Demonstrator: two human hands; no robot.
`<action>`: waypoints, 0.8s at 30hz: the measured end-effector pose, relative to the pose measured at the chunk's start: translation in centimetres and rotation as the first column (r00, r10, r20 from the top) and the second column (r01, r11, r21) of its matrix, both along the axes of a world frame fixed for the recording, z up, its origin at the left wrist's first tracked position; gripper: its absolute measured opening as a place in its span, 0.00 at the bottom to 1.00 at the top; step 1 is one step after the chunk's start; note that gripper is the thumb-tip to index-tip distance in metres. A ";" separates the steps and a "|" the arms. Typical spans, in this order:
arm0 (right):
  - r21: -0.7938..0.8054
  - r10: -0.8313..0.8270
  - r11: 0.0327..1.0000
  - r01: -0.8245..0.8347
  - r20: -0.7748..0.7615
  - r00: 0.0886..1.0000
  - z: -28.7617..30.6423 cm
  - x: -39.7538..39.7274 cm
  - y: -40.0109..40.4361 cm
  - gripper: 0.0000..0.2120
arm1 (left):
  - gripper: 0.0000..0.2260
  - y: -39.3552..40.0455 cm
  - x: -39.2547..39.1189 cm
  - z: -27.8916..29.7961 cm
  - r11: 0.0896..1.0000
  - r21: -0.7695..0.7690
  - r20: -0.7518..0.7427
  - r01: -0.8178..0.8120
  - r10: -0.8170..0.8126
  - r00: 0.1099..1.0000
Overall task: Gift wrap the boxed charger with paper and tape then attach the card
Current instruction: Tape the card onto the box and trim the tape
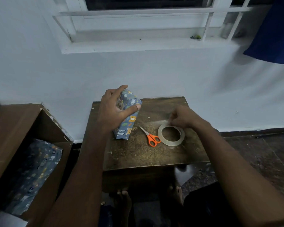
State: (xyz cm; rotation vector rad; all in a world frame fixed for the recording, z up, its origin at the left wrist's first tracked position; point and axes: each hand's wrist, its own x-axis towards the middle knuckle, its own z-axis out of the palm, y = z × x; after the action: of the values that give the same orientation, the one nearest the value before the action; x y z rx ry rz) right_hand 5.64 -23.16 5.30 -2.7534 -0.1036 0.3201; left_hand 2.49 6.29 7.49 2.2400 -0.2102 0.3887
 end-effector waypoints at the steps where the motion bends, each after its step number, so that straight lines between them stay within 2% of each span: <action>1: 0.029 -0.037 0.999 0.035 0.044 0.998 -0.3 0.4 0.3 0.08 | 0.37 0.1 0.0 0.0 1.000 -0.001 0.003 0.002 -0.002 1.000; 4: 0.074 -0.142 0.988 0.133 0.132 0.981 -1.4 2.5 1.0 0.12 | 0.36 0.7 0.0 -0.2 0.999 -0.028 0.003 0.025 -0.025 1.000; 7: -0.029 -0.075 0.997 0.077 0.045 0.996 -3.2 4.3 2.6 0.21 | 0.37 1.5 -0.2 -0.5 0.991 -0.111 0.002 0.079 -0.079 0.997; 9: -0.066 -0.012 0.998 0.015 0.046 0.999 -3.7 5.5 4.0 0.25 | 0.37 1.8 -0.4 -0.6 0.986 -0.132 -0.001 0.103 -0.104 0.995; 15: 0.105 0.269 0.957 -0.269 0.014 0.963 -1.9 6.3 9.8 0.17 | 0.37 1.1 -0.9 -0.3 0.990 -0.027 0.038 0.141 -0.140 0.989; 17: 0.174 0.341 0.924 -0.342 0.036 0.939 -1.4 5.5 11.2 0.10 | 0.37 1.0 -1.0 -0.2 0.989 -0.007 0.022 0.147 -0.146 0.989; 18: 0.216 0.356 0.907 -0.362 0.067 0.932 -1.1 5.1 11.7 0.05 | 0.37 1.0 -1.0 -0.1 0.989 -0.003 0.018 0.149 -0.149 0.989; 20: 0.275 0.326 0.894 -0.353 0.140 0.935 -0.4 4.6 11.9 0.10 | 0.38 1.0 -1.2 -0.1 0.988 -0.011 0.021 0.157 -0.157 0.987; 24: 0.259 0.289 0.905 -0.338 0.208 0.934 -1.0 4.2 10.9 0.08 | 0.37 1.4 -1.8 0.1 0.985 -0.047 0.040 0.166 -0.164 0.986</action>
State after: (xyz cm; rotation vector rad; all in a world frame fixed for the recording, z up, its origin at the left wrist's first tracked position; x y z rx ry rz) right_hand 9.84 -12.29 4.26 -2.4576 -0.5966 0.1433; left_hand 0.73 7.65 7.58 2.1489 -0.3980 0.3418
